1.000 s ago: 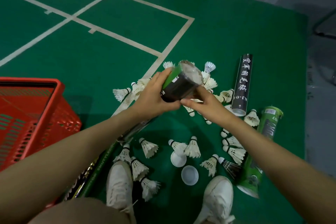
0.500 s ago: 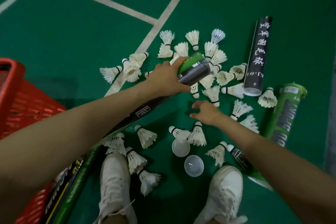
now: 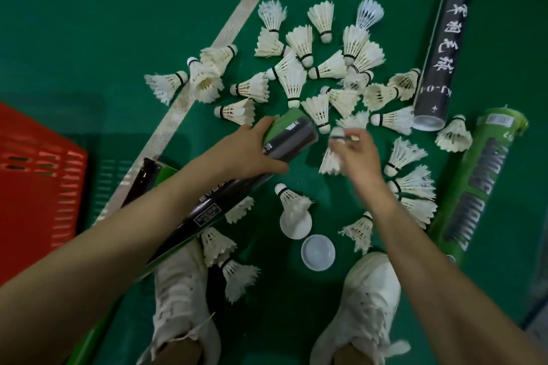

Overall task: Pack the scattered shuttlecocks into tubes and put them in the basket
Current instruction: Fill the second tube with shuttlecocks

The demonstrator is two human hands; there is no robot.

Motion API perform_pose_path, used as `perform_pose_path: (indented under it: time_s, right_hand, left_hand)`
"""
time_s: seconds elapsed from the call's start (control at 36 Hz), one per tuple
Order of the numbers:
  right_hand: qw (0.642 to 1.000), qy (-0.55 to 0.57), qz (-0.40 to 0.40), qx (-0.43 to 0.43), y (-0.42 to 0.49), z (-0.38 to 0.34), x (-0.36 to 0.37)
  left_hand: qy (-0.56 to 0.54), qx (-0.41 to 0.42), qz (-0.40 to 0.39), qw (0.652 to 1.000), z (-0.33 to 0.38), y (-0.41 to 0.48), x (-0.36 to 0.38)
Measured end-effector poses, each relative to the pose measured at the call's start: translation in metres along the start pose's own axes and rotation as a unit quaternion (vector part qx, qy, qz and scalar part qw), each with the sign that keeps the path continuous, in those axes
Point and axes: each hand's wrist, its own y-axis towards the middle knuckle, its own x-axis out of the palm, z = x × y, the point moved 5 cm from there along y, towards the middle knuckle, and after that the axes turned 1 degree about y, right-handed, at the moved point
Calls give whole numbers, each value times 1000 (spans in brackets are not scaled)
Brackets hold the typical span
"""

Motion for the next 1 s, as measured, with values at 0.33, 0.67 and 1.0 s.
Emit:
perform_pose_path:
  time_s: [0.33, 0.67, 1.0]
  right_hand:
    - [973, -144, -181, -1, 12, -45, 16]
    - [974, 12, -227, -11, -17, -48, 110]
    - [906, -293, -287, -109, -26, -11, 169]
  left_hand:
    - [-43, 14, 17, 999, -14, -35, 16]
    - [-48, -21, 30, 998, -39, -57, 17]
    - [-99, -162, 168, 967, -142, -98, -15]
